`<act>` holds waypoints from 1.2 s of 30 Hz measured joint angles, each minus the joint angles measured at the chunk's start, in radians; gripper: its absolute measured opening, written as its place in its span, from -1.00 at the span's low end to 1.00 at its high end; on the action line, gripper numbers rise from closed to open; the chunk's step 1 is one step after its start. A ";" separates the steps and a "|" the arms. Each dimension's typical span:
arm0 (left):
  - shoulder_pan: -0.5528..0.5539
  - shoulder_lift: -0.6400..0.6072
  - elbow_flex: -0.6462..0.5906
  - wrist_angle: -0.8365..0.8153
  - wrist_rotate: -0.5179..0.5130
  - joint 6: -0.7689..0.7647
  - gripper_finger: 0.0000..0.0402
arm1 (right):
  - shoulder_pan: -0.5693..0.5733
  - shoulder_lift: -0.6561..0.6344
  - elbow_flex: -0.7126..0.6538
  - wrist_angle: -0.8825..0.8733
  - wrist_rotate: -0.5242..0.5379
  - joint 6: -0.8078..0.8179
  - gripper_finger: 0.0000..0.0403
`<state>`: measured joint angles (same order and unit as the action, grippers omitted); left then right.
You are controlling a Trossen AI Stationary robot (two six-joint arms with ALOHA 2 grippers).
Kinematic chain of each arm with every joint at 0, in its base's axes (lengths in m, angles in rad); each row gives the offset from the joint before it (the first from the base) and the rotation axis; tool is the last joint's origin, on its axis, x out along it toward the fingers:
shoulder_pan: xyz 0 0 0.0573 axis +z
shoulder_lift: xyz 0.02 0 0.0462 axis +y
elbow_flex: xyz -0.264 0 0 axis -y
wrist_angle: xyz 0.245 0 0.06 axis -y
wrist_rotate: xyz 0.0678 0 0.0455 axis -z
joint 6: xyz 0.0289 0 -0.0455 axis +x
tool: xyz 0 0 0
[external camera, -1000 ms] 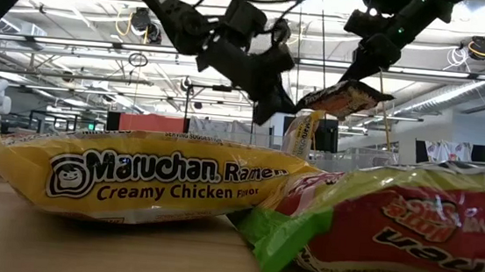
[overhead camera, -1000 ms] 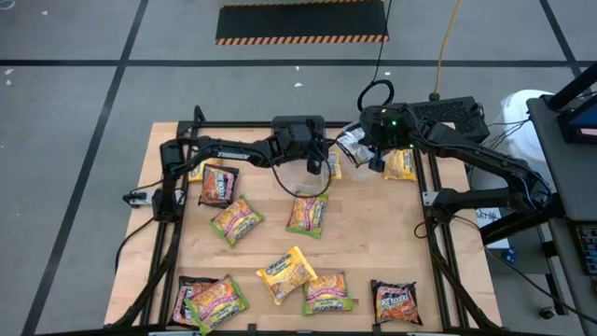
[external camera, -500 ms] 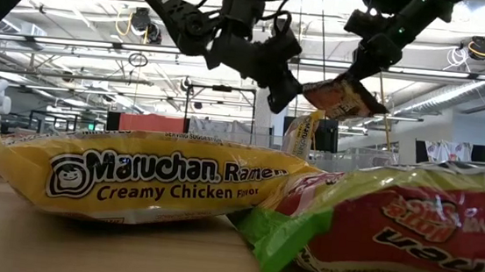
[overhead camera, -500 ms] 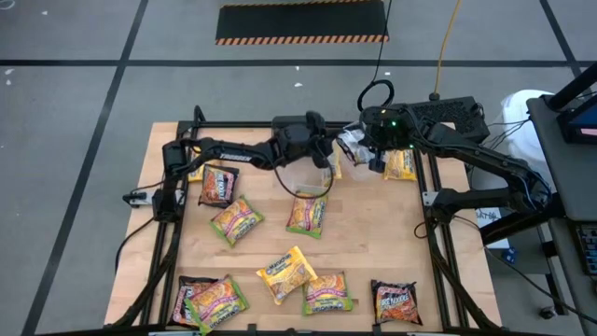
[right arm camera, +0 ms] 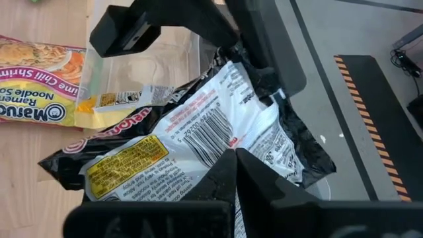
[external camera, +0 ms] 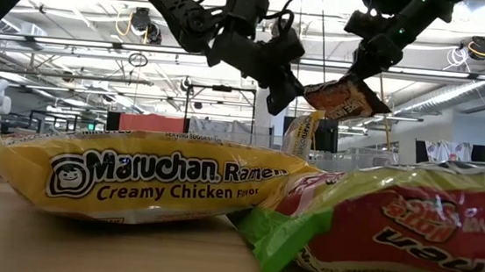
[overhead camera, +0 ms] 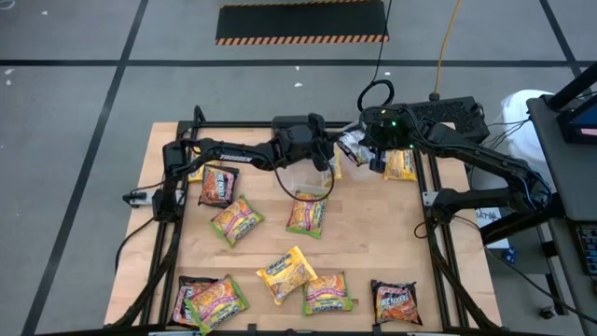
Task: Sort Maruchan noodles
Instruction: Put the black noodle pack into the right transparent bin
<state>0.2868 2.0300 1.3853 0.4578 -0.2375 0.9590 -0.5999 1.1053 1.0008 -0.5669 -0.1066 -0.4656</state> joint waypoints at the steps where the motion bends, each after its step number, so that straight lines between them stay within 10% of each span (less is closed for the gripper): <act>1: -0.001 0.000 0.000 -0.009 0.000 0.001 -0.87 | 0.000 0.000 0.000 0.000 0.000 0.000 -1.00; 36: -0.017 0.000 0.000 -0.066 -0.087 -0.105 -1.00 | 0.000 0.000 0.000 0.017 0.005 0.034 -1.00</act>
<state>0.2695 2.0300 1.3853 0.3917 -0.3243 0.8544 -0.5999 1.1053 1.0008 -0.5495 -0.1020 -0.4320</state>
